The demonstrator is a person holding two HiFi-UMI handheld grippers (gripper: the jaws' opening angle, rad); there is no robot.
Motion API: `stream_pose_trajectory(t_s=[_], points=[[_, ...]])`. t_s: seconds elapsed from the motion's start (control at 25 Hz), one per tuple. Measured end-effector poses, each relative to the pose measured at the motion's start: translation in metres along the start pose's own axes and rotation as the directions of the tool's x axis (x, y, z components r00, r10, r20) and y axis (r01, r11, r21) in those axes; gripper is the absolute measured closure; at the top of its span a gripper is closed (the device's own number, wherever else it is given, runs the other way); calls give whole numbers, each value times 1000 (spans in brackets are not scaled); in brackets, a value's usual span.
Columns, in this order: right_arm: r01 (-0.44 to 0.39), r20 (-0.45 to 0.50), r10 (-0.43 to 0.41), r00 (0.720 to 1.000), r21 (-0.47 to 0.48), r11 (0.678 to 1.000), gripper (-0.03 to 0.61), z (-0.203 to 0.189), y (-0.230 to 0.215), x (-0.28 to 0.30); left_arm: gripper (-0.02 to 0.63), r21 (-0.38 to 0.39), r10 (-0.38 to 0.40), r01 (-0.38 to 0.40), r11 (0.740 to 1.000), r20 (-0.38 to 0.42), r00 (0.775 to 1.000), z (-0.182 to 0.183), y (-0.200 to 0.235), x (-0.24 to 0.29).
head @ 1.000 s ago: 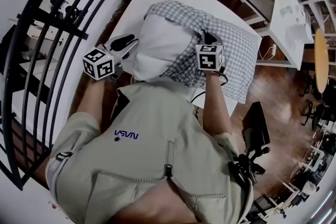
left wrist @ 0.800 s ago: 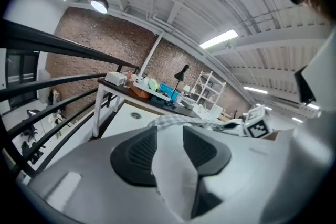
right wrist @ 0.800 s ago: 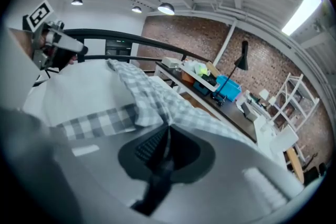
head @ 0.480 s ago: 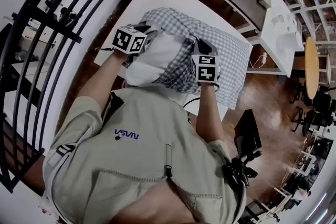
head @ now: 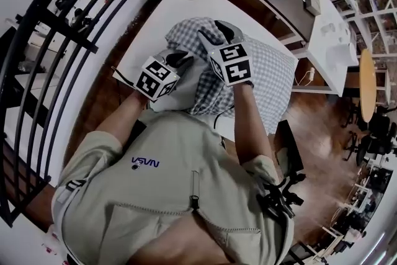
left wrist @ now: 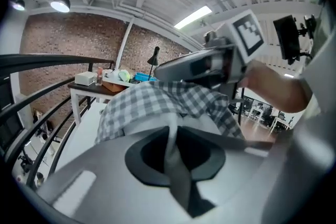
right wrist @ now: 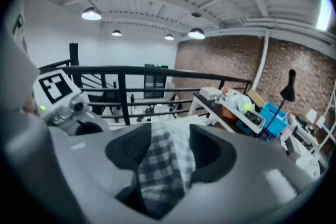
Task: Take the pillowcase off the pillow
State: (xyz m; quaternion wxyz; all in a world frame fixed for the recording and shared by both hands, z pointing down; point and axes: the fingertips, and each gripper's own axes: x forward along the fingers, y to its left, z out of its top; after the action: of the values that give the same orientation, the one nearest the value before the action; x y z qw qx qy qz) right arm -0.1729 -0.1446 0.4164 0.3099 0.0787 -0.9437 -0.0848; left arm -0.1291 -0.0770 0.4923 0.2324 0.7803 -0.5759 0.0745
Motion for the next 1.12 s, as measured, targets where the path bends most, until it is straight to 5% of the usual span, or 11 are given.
stream_pose_trajectory(t_s=[0.12,0.24,0.28,0.6,0.72,0.88,1.0,1.12], points=[[-33,-159,31,987,-6,999,359,-31,4,29,577,30,2,-2,1000,10,1000,1,-9,-7],[-1,-136,4,991,26,1000,553,-25,-2,29,581,56,5,-6,998,15,1000,1,-11,-13],[31,-114,-27,993,34,999,561,-18,-10,28,583,65,1,-2,998,21,1000,3,-12,-16],[291,-121,-279,953,98,952,571,-22,-105,9,586,171,-50,27,985,131,990,22,-26,-57],[394,-210,-362,908,135,909,571,-61,-136,-5,588,235,-65,28,972,149,987,34,-31,-69],[506,-328,-426,843,219,834,572,-127,-174,-32,588,152,-45,16,988,185,982,39,-4,-72],[508,-355,-401,845,296,809,572,-160,-173,-32,588,68,-26,14,998,177,984,33,20,-56],[471,-328,-382,864,260,843,571,-162,-160,-22,583,91,10,-22,996,127,992,25,31,-35]])
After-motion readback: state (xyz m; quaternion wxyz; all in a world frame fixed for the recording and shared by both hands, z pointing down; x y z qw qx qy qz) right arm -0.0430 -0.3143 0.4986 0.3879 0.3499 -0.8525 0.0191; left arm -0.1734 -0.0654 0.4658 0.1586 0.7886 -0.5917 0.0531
